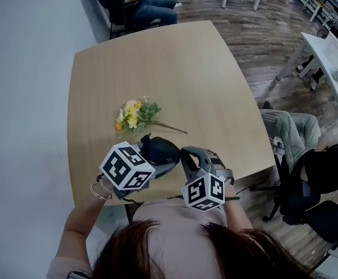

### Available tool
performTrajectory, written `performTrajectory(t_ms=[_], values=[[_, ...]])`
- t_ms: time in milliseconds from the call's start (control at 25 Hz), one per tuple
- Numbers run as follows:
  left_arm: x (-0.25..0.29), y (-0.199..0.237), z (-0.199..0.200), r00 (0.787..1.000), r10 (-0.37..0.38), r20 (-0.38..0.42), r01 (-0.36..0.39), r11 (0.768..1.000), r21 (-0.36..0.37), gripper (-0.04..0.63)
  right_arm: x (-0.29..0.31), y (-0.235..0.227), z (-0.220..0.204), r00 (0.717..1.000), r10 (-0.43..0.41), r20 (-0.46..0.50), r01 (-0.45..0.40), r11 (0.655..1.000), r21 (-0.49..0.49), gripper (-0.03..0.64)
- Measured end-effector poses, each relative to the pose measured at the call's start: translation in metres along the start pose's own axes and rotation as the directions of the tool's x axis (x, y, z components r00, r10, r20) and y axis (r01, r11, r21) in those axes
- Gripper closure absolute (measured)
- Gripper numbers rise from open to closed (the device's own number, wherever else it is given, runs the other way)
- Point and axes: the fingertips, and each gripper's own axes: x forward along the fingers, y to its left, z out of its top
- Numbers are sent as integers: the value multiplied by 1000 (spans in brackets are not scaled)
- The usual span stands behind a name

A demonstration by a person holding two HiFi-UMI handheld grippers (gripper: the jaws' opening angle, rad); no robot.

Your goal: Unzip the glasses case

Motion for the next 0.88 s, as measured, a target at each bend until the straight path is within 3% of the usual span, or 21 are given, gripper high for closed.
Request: performTrajectory(t_ms=[880], values=[[19, -3, -18, 993, -6, -120, 13, 999, 53, 360, -3, -2, 2, 1000, -12, 4, 12, 1000, -21, 597]])
